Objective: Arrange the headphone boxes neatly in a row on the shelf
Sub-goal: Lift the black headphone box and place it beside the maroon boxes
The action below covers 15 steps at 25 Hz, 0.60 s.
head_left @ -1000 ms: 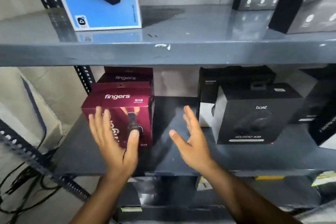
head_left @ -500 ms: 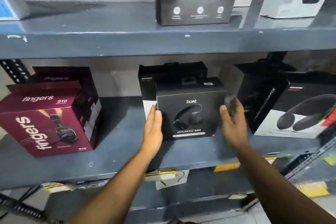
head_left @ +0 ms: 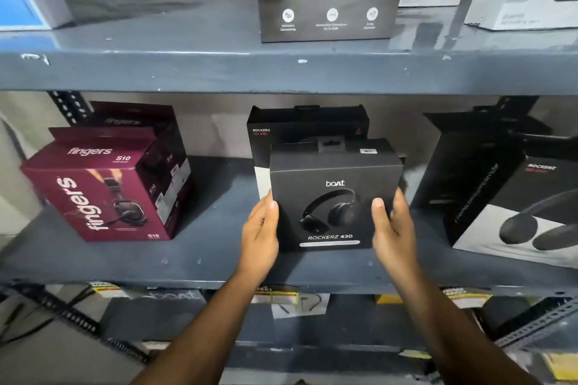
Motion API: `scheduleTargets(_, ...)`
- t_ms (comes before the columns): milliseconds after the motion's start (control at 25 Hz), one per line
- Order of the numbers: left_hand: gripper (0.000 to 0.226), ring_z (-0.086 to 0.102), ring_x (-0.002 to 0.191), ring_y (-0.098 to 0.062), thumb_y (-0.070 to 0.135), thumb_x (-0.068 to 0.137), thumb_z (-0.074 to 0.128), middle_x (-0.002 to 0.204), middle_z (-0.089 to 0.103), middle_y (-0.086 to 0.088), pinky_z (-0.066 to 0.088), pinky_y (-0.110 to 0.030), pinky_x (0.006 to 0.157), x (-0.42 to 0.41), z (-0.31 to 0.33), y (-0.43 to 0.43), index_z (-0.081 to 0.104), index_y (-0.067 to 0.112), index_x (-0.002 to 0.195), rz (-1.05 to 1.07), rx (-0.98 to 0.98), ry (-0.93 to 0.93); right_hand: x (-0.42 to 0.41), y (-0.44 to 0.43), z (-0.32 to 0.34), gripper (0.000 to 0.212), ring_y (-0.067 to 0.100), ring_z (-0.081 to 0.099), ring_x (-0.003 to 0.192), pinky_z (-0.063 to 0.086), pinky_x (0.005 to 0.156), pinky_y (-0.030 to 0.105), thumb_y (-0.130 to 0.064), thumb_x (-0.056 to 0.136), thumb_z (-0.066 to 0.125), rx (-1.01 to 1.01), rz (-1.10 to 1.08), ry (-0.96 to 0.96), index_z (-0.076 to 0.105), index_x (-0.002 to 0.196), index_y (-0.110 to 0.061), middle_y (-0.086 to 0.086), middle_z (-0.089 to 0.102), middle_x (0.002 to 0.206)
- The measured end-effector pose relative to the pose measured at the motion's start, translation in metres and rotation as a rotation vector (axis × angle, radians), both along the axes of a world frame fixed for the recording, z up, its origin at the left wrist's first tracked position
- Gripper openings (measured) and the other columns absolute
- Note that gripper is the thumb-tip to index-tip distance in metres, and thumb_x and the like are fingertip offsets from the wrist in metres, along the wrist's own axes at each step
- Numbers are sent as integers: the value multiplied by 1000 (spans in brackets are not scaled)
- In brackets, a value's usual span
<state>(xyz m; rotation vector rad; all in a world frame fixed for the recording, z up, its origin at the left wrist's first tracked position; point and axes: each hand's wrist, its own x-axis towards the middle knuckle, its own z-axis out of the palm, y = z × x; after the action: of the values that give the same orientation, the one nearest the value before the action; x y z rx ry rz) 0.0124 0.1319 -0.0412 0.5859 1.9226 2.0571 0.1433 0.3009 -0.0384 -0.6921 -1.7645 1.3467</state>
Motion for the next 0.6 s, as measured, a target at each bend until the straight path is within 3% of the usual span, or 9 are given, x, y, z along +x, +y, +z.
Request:
scheduleTargets(80, 41, 54, 132, -16, 29, 102, 46, 133, 66, 0, 38, -43, 117, 11, 2, -26, 66, 6, 129, 68, 15, 78, 4, -16, 0, 51, 10, 59, 127, 44, 113, 50, -49, 93, 49, -5, -23, 56, 51, 142, -33, -5, 64, 136)
scheduleTargets(200, 44, 60, 102, -14, 52, 86, 57, 97, 70, 13, 50, -43, 99, 20, 15, -71, 81, 16, 97, 230, 96, 62, 0, -45, 5, 51, 21, 59, 128, 44, 111, 54, -55, 91, 53, -13, 16, 88, 55, 139, -37, 1, 65, 132)
scheduleTargets(280, 48, 57, 90, -15, 66, 79, 62, 88, 69, 8, 49, -40, 86, 13, 25, -101, 79, 22, 75, 322, 121, 28, -12, -65, 13, 53, 21, 59, 128, 45, 110, 53, -59, 89, 54, 1, 90, 63, 55, 139, -39, 0, 66, 132)
scheduleTargets(440, 60, 50, 83, -18, 75, 76, 61, 84, 60, -6, 43, -44, 80, -12, 33, -145, 64, 17, 61, 491, 135, -4, -50, -106, 21, 51, 18, 57, 130, 44, 112, 50, -52, 92, 53, 20, 255, 73, 54, 141, -38, 0, 64, 136)
scheduleTargets(520, 46, 47, 78, -12, 67, 83, 57, 78, 56, 7, 39, -41, 80, -20, 32, -162, 65, 27, 61, 551, 136, 82, -71, -123, 20, 50, 18, 58, 130, 43, 113, 51, -46, 92, 53, -15, 329, 79, 54, 141, -34, 0, 64, 138)
scheduleTargets(600, 37, 58, 92, -14, 55, 84, 63, 96, 68, 2, 47, -43, 96, -27, 26, -176, 76, 21, 91, 528, 118, 143, -94, -133, 16, 49, 19, 58, 131, 42, 114, 52, -38, 93, 52, -31, 414, 76, 53, 140, -26, 0, 65, 138)
